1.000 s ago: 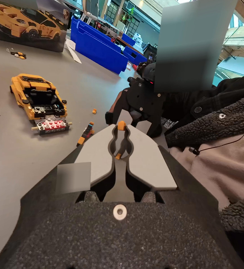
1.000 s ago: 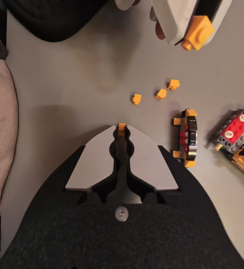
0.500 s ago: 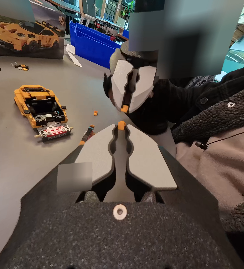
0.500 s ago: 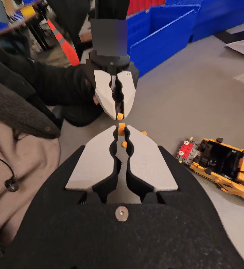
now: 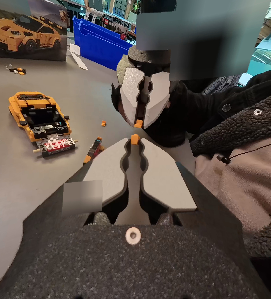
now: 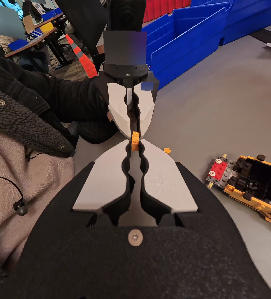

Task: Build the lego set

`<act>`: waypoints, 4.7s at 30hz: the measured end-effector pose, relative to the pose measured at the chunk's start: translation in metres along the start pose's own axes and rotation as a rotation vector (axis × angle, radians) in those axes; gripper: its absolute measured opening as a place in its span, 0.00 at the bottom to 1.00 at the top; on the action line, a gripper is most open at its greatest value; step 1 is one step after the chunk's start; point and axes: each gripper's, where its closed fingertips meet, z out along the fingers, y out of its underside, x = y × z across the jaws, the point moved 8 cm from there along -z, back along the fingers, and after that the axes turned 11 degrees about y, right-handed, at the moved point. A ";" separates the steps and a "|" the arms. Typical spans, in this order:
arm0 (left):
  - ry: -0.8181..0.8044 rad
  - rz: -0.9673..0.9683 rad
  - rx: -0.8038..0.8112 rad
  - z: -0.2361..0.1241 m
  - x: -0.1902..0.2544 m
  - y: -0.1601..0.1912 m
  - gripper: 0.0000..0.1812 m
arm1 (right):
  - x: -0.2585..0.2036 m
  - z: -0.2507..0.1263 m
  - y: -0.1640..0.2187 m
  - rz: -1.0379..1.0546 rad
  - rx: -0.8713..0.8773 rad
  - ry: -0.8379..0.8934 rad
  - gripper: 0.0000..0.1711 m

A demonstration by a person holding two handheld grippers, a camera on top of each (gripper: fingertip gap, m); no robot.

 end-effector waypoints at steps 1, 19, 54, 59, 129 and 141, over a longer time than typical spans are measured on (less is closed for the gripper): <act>-0.002 -0.002 -0.001 0.000 0.000 0.000 0.05 | 0.000 0.000 0.000 0.003 0.003 -0.003 0.05; -0.010 -0.006 -0.021 0.002 0.001 0.002 0.05 | 0.002 0.004 0.003 0.035 0.002 -0.030 0.05; -0.026 -0.040 -0.036 0.001 -0.004 0.004 0.05 | -0.029 0.019 0.070 -0.449 -0.634 -0.017 0.16; -0.030 -0.045 -0.034 0.000 -0.005 0.004 0.05 | -0.023 0.011 0.057 -0.417 -0.620 0.096 0.17; 0.037 0.146 -0.009 0.007 0.017 -0.004 0.05 | -0.025 0.000 -0.007 -0.093 0.012 0.048 0.05; 0.041 0.104 0.114 0.003 0.021 -0.010 0.05 | -0.030 -0.003 -0.007 -0.041 0.163 0.090 0.05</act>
